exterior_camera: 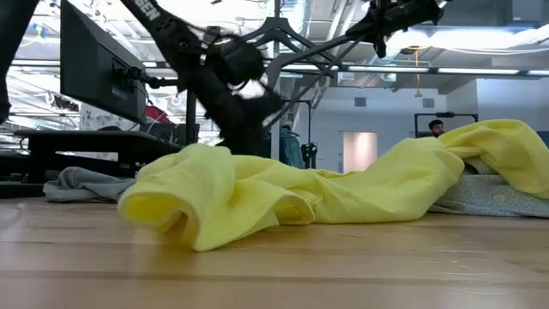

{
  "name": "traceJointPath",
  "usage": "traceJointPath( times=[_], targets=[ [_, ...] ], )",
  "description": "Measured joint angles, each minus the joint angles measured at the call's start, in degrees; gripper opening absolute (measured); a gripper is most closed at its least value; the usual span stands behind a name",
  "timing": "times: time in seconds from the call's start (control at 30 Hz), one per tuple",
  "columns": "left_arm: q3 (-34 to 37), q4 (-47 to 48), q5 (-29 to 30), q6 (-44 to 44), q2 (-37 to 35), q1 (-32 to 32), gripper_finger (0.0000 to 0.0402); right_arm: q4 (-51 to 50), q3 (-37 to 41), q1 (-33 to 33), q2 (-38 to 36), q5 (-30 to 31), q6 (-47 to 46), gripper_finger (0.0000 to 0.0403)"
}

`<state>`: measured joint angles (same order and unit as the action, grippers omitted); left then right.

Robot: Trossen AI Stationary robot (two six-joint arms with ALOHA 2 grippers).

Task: Hang clothes
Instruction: Hang the yellow shirt on the bottom black hanger

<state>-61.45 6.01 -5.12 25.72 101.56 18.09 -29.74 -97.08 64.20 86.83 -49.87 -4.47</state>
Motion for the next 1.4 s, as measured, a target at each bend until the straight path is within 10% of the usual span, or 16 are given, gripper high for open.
traceJointPath(
  times=[0.5, 0.73, 1.07, 1.4],
  targets=[
    [-4.41, -9.85, -17.43, -4.96, 6.03, -4.24, 0.0001, 0.53, 0.0, 0.09, 0.0, 0.02, 0.02, 0.0031],
    [-9.86, 4.63, -20.95, -3.19, 7.61, -4.16, 0.0024, -1.74, 0.0, -0.36, 0.02, 0.02, 1.53, 0.0031],
    [-21.1, 36.97, 2.69, -13.12, -0.78, -2.99, 0.004, -1.77, 0.0, -0.44, 0.04, 0.02, 1.07, 0.0031],
    [-7.49, 23.81, -18.24, -9.96, -2.32, 1.1, 0.0064, -7.89, -0.02, -0.42, -1.26, -2.49, 0.8, 0.0031]
  ],
)
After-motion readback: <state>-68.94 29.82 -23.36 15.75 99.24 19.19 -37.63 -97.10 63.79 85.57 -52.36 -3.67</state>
